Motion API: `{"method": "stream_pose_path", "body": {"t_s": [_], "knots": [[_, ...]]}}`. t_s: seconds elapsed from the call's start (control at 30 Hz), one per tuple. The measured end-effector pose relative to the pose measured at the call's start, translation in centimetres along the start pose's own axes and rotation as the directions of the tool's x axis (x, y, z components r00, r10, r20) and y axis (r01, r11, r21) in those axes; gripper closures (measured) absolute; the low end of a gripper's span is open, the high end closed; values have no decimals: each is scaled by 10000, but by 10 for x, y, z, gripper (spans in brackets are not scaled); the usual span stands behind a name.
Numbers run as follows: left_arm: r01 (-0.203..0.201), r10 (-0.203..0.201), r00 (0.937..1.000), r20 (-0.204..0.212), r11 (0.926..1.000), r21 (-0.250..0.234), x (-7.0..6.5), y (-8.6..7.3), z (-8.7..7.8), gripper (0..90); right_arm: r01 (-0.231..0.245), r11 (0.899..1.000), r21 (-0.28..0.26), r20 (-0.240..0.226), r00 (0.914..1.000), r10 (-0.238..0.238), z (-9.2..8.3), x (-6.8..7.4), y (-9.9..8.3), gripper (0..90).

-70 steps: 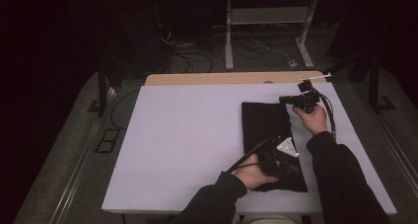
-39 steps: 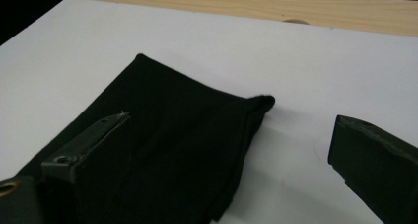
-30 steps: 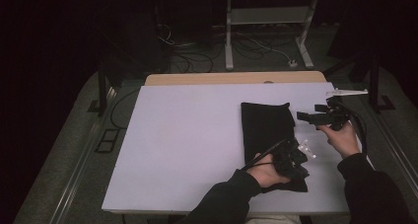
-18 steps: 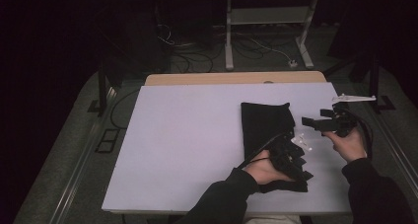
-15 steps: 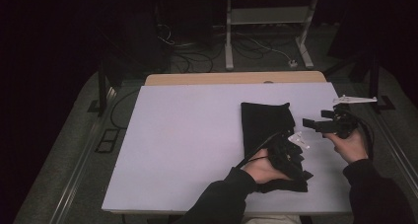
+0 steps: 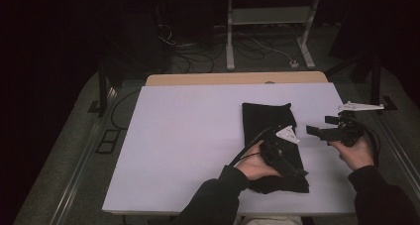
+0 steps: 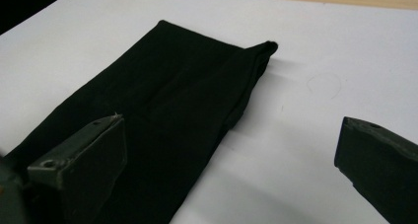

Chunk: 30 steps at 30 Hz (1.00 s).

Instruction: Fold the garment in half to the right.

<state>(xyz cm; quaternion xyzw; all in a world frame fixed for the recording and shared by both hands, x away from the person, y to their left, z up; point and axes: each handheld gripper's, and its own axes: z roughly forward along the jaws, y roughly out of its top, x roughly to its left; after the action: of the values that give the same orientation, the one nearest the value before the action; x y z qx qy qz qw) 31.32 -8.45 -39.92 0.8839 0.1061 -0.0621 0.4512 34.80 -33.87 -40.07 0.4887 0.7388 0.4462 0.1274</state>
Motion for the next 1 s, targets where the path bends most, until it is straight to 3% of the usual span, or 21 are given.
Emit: {"method": "stream_pose_path", "body": {"t_s": [0.37,0.57,1.0], "knots": [[-31,20,9987,-505,9998,-216,8,-6,-19,0,181,9998,89,83,9998,-181,-6,6,-11,0],[-167,165,9972,-724,9999,-21,8,-14,-28,0,191,9998,-72,75,9998,-191,-13,10,-15,0],[147,-163,9921,-1241,9998,-138,20,-27,-54,0,228,9994,-271,37,9997,-227,-28,16,-27,0]]}}
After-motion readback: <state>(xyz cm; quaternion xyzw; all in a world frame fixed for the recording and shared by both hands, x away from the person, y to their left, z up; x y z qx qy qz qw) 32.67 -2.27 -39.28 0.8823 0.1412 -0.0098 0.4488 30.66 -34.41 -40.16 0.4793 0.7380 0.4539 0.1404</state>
